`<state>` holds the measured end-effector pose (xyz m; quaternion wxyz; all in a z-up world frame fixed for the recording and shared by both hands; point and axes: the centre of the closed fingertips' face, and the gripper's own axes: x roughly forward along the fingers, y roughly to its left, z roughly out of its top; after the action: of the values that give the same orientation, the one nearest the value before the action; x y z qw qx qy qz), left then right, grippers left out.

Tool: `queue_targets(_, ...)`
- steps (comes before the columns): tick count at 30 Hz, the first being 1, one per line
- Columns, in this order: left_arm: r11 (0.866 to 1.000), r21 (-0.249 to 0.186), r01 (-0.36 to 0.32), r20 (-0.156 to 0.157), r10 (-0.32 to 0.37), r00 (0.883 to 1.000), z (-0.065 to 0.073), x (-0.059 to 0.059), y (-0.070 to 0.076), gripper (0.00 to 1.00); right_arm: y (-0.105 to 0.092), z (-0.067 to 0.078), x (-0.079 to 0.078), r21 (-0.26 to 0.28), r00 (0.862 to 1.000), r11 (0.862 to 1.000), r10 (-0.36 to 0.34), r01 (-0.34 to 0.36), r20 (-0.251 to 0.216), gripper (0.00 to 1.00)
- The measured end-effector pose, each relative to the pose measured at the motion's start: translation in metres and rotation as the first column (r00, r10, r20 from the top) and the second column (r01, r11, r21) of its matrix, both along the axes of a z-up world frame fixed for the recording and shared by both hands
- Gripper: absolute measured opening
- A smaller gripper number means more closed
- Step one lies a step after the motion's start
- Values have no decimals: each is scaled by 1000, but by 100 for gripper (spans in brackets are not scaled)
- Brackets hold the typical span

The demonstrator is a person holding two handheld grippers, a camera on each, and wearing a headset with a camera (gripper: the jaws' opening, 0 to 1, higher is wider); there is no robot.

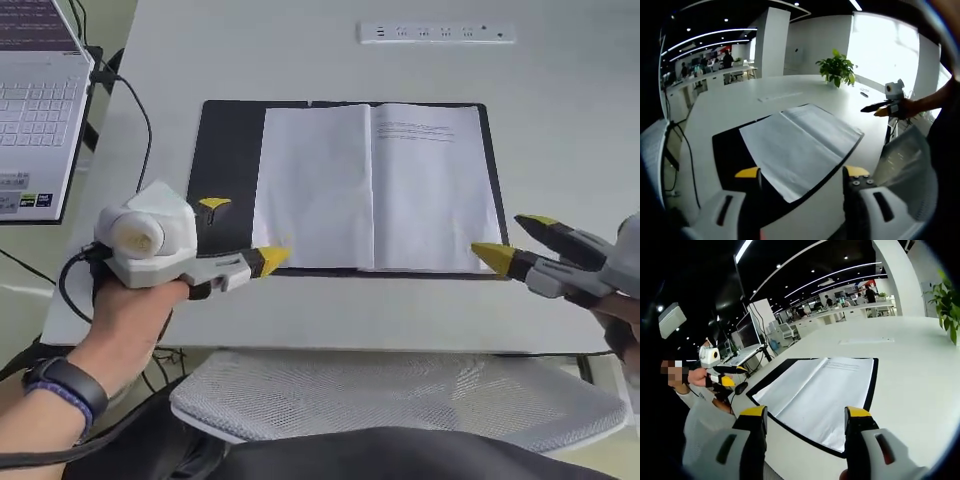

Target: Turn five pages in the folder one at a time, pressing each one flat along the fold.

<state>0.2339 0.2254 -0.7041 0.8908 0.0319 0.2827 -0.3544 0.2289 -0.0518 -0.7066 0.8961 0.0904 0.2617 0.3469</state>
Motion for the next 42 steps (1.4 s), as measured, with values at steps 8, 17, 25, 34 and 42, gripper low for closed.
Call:
queue_targets(8,1000,3,2,6,-2,1000,6,-6,-1,69,-14,2,-12,-13,1000,1000,-27,27,8,65)
queue_targets(17,998,-6,62,27,-62,998,16,3,-31,65,-15,2,-14,-7,999,999,-40,40,6,63)
queue_targets(25,985,-13,173,49,-172,984,23,17,-83,64,-18,4,-12,-2,998,998,-56,56,15,62)
queue_targets(34,961,-15,275,46,-274,961,16,30,-145,66,-21,-1,-16,-35,998,998,-56,56,9,66)
queue_targets(42,941,-17,338,29,-337,941,2,38,-200,66,-30,1,-16,-53,997,996,-70,70,12,67)
